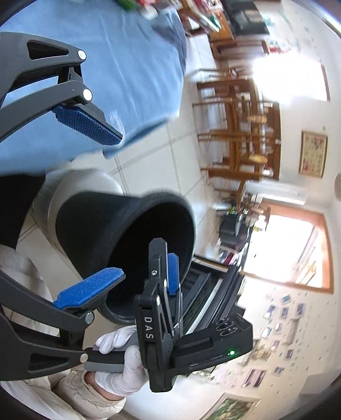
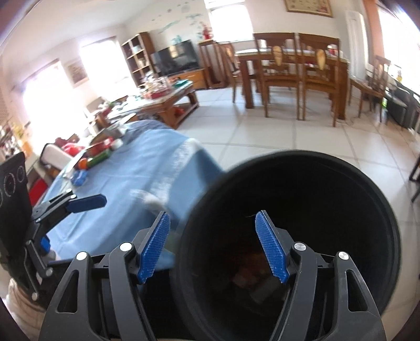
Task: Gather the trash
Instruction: 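Move both open tools back over the table items, then grasp the purple-capped white tube with the left tool while the right tool grasps another red milk box, then lift the tube with the left tool while the right tool carries the milk box toward the bin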
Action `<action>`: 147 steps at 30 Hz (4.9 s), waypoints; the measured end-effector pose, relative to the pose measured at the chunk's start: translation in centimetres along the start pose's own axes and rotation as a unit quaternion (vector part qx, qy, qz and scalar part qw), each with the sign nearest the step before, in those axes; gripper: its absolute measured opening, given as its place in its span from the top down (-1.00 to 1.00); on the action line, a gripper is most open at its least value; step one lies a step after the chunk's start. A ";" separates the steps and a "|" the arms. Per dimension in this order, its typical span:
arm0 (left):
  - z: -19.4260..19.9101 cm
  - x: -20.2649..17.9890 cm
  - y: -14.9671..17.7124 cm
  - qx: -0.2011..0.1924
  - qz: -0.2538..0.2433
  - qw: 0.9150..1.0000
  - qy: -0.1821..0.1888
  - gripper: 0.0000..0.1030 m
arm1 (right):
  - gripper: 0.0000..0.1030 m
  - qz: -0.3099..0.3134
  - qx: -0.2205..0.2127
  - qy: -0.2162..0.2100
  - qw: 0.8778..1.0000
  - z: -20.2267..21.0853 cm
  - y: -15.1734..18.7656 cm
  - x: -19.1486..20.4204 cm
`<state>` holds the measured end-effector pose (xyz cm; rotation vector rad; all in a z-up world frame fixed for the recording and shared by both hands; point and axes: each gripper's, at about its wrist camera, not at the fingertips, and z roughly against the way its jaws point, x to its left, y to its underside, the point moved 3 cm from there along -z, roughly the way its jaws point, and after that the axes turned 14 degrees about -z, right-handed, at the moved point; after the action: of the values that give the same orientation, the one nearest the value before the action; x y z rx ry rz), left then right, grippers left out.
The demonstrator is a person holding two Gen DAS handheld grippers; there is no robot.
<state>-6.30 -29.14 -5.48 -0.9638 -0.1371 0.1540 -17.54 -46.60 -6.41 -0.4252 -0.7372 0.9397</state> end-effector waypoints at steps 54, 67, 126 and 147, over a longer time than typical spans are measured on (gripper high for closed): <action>12.5 32.6 14.0 0.148 0.202 0.934 -0.255 -0.25 | -0.69 0.156 0.100 -0.064 0.981 -32.5 -7.8 36.8; 14.1 33.2 14.3 0.120 0.221 0.933 -0.258 0.33 | -0.16 0.185 0.095 -0.047 0.977 -35.2 -6.5 37.6; 15.6 33.9 15.0 0.074 0.249 0.938 -0.232 0.41 | 0.00 0.198 0.086 -0.252 0.943 -28.1 -8.5 39.7; 19.4 22.1 10.8 -0.004 0.201 0.948 -0.248 0.51 | 0.00 0.060 0.048 -0.264 0.961 -10.9 -3.2 28.4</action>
<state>11.09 -3.26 -2.40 -0.9366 -0.4036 0.7752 2.99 -24.50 -1.09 -0.1295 -1.1533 1.2171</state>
